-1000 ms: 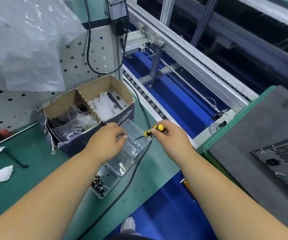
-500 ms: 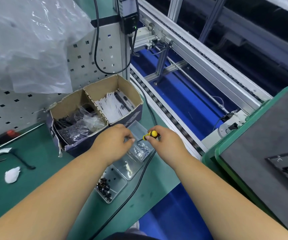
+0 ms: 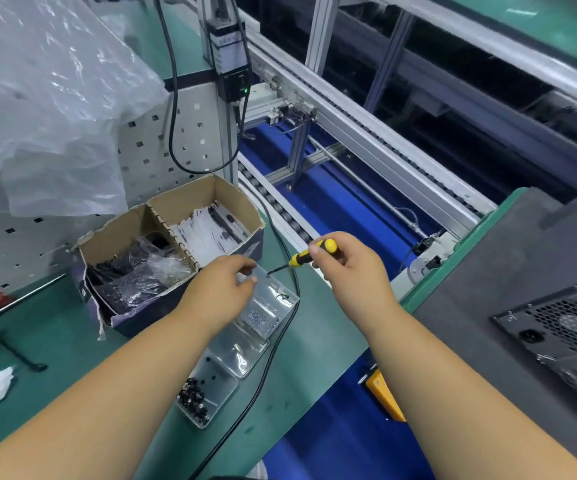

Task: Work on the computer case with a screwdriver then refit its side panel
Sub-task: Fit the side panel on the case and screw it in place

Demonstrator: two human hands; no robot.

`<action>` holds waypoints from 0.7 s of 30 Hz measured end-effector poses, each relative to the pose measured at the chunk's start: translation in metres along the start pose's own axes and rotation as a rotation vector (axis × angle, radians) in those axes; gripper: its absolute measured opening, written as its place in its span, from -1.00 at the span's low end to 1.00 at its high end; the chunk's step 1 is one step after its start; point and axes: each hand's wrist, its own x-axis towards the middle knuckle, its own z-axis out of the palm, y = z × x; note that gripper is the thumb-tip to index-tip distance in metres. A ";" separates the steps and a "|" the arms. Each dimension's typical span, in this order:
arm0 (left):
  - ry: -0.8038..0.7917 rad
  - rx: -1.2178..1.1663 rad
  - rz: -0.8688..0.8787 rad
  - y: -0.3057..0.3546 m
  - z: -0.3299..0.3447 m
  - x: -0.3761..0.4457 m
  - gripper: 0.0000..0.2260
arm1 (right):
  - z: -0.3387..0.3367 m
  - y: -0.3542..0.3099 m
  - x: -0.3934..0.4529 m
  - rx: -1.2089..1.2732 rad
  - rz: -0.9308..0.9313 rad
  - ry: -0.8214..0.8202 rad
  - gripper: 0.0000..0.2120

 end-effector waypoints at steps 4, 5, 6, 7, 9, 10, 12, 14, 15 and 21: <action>0.007 -0.375 -0.190 0.028 0.003 0.006 -0.80 | -0.032 -0.019 -0.013 0.093 -0.003 0.070 -0.76; -0.010 -0.503 -0.246 0.040 0.005 0.008 -0.81 | -0.041 -0.022 -0.016 0.100 -0.014 0.092 -0.76; -0.036 -0.622 -0.289 0.053 0.008 0.008 -0.83 | -0.050 -0.025 -0.021 0.114 -0.021 0.110 -0.76; -0.069 -0.720 -0.319 0.067 0.011 0.008 -0.84 | -0.060 -0.026 -0.026 0.131 -0.025 0.125 -0.76; -0.157 -0.882 -0.357 0.094 0.020 0.005 -0.84 | -0.080 -0.027 -0.036 0.143 -0.030 0.165 -0.76; -0.209 -0.956 -0.377 0.107 0.024 0.003 -0.84 | -0.090 -0.026 -0.041 0.146 -0.036 0.188 -0.78; -0.320 -1.084 -0.411 0.128 0.033 -0.001 -0.84 | -0.110 -0.024 -0.052 0.163 -0.054 0.226 -0.83; -0.410 -1.170 -0.425 0.145 0.043 -0.004 -0.84 | -0.128 -0.019 -0.064 0.178 -0.066 0.259 -0.86; -0.444 -1.193 -0.425 0.153 0.048 -0.006 -0.84 | -0.137 -0.017 -0.071 0.186 -0.066 0.279 -0.87; -0.560 -1.189 -0.390 0.204 0.086 -0.017 -0.87 | -0.190 -0.001 -0.112 0.203 -0.076 0.400 -0.88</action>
